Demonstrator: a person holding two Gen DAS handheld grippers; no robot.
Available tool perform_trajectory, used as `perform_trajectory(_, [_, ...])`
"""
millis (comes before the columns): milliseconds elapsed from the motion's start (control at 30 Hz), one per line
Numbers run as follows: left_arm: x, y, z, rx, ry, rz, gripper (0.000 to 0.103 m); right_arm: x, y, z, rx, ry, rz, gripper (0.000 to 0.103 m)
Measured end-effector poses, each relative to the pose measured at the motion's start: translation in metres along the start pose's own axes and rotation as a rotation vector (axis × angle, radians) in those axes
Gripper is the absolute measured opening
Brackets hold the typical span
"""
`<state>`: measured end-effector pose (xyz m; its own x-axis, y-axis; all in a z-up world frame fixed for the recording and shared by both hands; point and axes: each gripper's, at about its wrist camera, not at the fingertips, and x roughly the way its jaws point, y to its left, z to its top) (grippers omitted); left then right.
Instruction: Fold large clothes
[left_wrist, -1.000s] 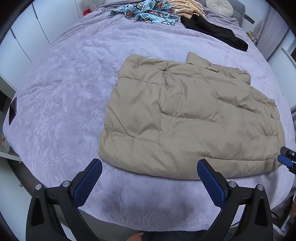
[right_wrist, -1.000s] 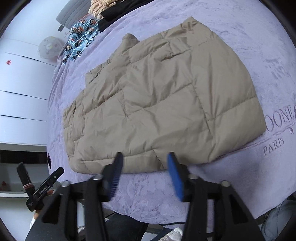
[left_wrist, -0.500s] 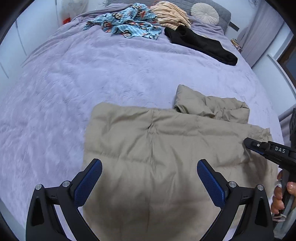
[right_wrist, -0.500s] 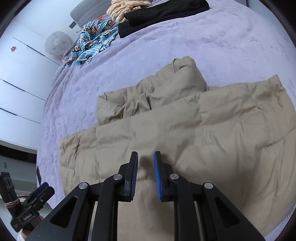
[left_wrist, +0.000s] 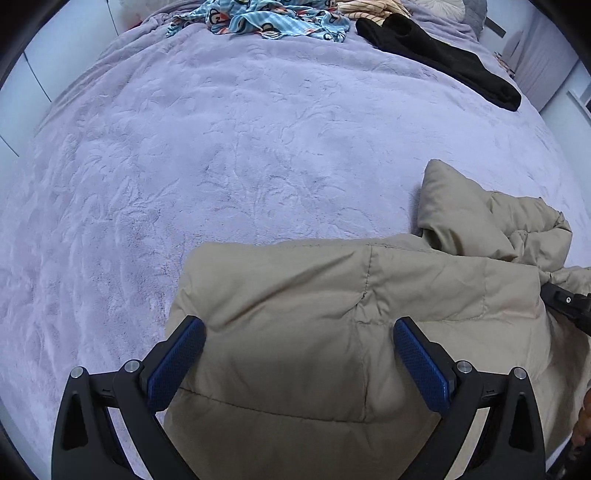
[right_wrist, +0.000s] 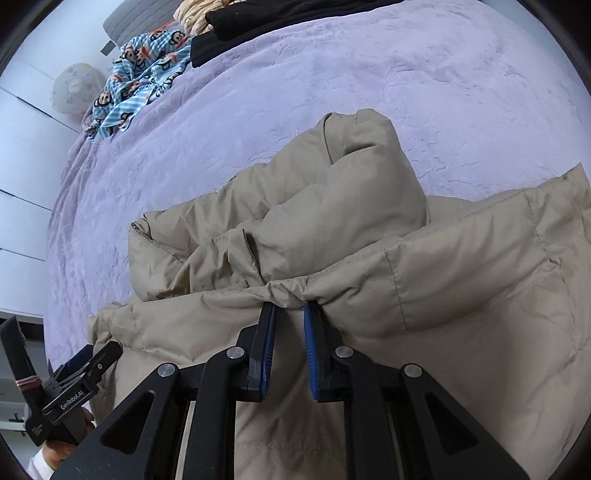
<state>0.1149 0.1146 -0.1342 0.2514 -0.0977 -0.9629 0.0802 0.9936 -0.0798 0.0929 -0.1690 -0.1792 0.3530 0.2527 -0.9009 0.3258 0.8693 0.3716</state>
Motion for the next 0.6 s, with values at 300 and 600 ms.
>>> perform_trajectory(300, [-0.028, 0.014, -0.023, -0.013, 0.052, -0.019, 0.103, -0.045, -0.004, -0.041, 0.016, 0.037, 0.05, 0.048])
perform_trajectory(600, [-0.049, 0.015, -0.044, -0.004, 0.052, -0.033, 0.103, -0.076, -0.004, -0.097, 0.038, 0.063, 0.06, 0.06])
